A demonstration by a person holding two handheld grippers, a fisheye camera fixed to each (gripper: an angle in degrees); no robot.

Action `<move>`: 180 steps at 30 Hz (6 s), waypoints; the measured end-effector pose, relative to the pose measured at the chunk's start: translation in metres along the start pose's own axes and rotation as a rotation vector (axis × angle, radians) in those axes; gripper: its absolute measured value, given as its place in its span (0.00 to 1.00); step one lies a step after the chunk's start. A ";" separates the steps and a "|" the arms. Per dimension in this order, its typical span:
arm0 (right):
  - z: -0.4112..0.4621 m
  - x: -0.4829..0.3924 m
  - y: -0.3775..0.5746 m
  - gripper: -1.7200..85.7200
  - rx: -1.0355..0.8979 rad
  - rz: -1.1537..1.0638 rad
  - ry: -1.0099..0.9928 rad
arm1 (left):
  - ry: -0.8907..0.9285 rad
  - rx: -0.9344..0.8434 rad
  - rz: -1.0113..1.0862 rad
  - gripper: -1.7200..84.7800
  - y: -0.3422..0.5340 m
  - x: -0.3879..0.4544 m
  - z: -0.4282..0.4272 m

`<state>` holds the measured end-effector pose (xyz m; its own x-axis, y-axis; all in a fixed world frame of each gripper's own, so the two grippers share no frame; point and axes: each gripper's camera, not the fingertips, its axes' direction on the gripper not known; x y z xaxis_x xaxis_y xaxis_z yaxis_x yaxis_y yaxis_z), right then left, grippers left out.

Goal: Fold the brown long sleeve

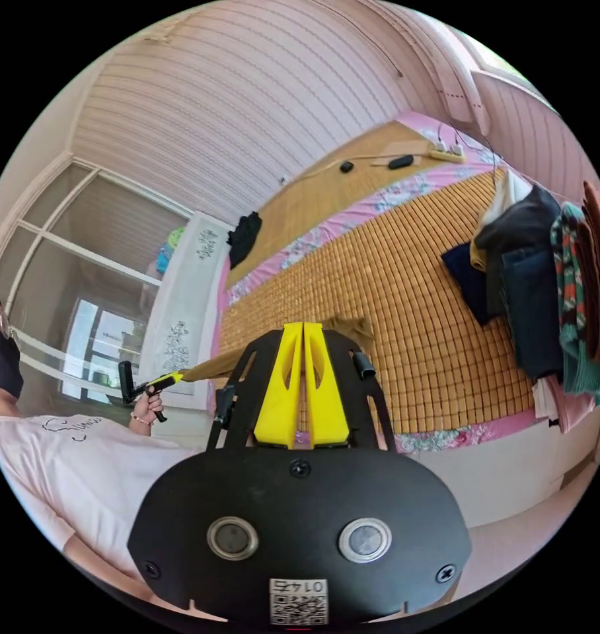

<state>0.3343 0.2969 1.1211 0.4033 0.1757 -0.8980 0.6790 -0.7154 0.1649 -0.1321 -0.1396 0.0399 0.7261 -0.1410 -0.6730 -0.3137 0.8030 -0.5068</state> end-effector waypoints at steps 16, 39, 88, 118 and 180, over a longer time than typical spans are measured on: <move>-0.114 -0.149 0.058 0.02 0.351 -0.272 -0.264 | -0.703 0.225 0.363 0.01 0.079 0.199 -0.172; -0.293 -0.391 0.108 0.02 0.598 -0.959 -0.410 | -0.424 1.148 0.461 0.01 0.275 0.215 -0.438; 0.283 0.237 0.152 0.02 -0.555 0.163 0.242 | -0.001 -0.278 -0.346 0.01 0.191 -0.267 0.193; 0.280 0.351 0.232 0.07 -0.549 -0.069 0.470 | -0.147 -0.397 -0.179 0.04 0.239 -0.284 0.304; 0.348 0.318 0.219 0.03 -0.661 -0.380 0.433 | -0.188 -0.344 -0.109 0.06 0.172 -0.285 0.305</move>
<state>0.3980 -0.0392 0.7301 0.1835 0.6599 -0.7286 0.9771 -0.0414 0.2087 -0.2063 0.2154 0.3082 0.8556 -0.0804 -0.5113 -0.3922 0.5438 -0.7419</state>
